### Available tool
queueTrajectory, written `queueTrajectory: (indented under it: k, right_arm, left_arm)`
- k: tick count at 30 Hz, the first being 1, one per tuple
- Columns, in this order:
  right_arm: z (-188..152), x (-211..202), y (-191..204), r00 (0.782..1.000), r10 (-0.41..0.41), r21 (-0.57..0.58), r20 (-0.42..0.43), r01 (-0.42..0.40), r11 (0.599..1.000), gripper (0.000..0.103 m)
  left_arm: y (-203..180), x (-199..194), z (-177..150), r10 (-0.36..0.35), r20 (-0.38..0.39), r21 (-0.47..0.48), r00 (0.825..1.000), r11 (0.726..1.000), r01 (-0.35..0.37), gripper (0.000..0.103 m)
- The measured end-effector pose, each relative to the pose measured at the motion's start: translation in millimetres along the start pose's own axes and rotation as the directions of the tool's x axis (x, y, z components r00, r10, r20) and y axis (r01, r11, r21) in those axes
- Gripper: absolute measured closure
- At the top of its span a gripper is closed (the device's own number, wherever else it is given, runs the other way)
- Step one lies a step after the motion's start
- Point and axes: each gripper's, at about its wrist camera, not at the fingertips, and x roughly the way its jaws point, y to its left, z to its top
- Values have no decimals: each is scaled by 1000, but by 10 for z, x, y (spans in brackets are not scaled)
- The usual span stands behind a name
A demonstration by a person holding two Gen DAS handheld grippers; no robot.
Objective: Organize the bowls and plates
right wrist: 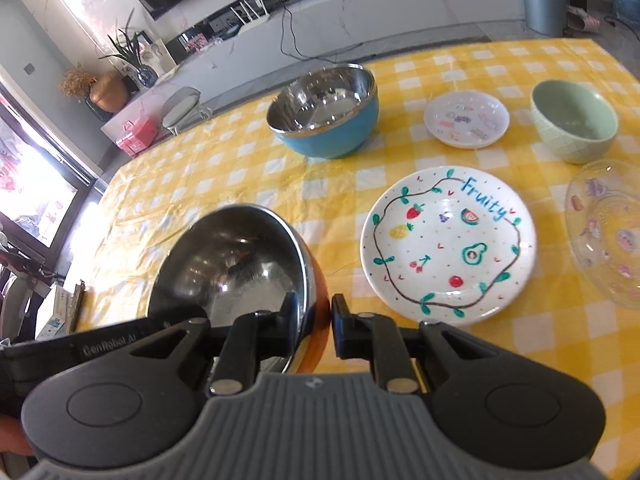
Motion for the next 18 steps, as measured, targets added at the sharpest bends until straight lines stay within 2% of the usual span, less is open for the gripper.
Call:
queueTrajectory:
  k: [5, 10, 18]
  right_arm:
    - [-150, -170, -56, 1000, 15, 0, 13, -15, 1000, 87]
    - [-279, -241, -206, 999, 39, 48, 4, -40, 998, 87]
    - [-339, -255, -214, 1000, 28, 21, 3, -28, 999, 86]
  left_arm:
    - [-69, -80, -142, 5, -1, -8, 1000, 1000, -5, 94]
    - [-149, -98, -252, 9, -9, 1, 1000, 1000, -9, 94]
    - [-162, -38, -344, 25, -29, -5, 999, 1000, -25, 94]
